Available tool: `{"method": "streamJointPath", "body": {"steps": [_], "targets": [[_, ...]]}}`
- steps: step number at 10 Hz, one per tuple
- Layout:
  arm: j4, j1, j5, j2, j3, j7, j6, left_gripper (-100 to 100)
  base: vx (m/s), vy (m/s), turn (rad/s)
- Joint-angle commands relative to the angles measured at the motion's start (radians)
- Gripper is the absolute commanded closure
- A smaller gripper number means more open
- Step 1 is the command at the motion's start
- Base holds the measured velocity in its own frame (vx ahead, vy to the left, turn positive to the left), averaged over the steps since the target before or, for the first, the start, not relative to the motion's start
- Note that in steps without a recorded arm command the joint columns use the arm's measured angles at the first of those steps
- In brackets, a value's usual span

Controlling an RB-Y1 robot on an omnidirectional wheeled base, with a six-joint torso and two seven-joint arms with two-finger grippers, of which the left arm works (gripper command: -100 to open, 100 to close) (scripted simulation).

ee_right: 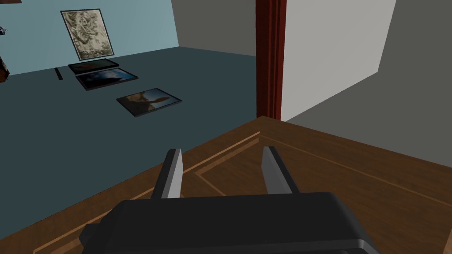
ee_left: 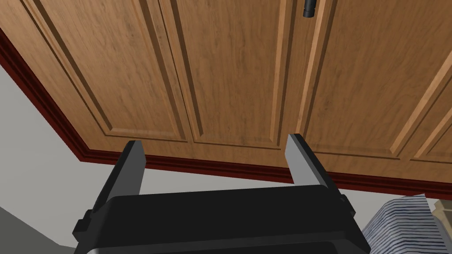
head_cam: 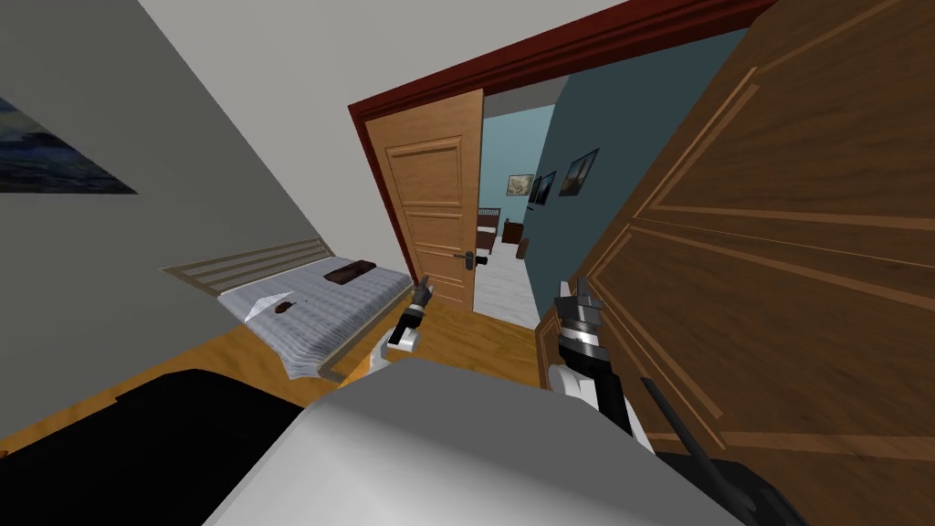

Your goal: Pull the door open

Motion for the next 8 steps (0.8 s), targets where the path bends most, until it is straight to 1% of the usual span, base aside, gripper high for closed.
{"method": "streamJointPath", "body": {"steps": [1,5,6,8], "targets": [[0.041,-0.019,0.007,0.018,0.002,0.017,0.001,-100,0.105,-0.011,-0.14],[0.148,-0.065,0.024,0.06,0.005,0.053,-0.003,-100,0.11,-0.027,-0.124],[0.148,-0.065,0.024,0.06,0.005,0.053,-0.003,-100,0.072,-0.013,-0.031],[0.199,-0.088,0.032,0.079,0.006,0.071,-0.006,-100,0.077,-0.019,-0.097]]}}
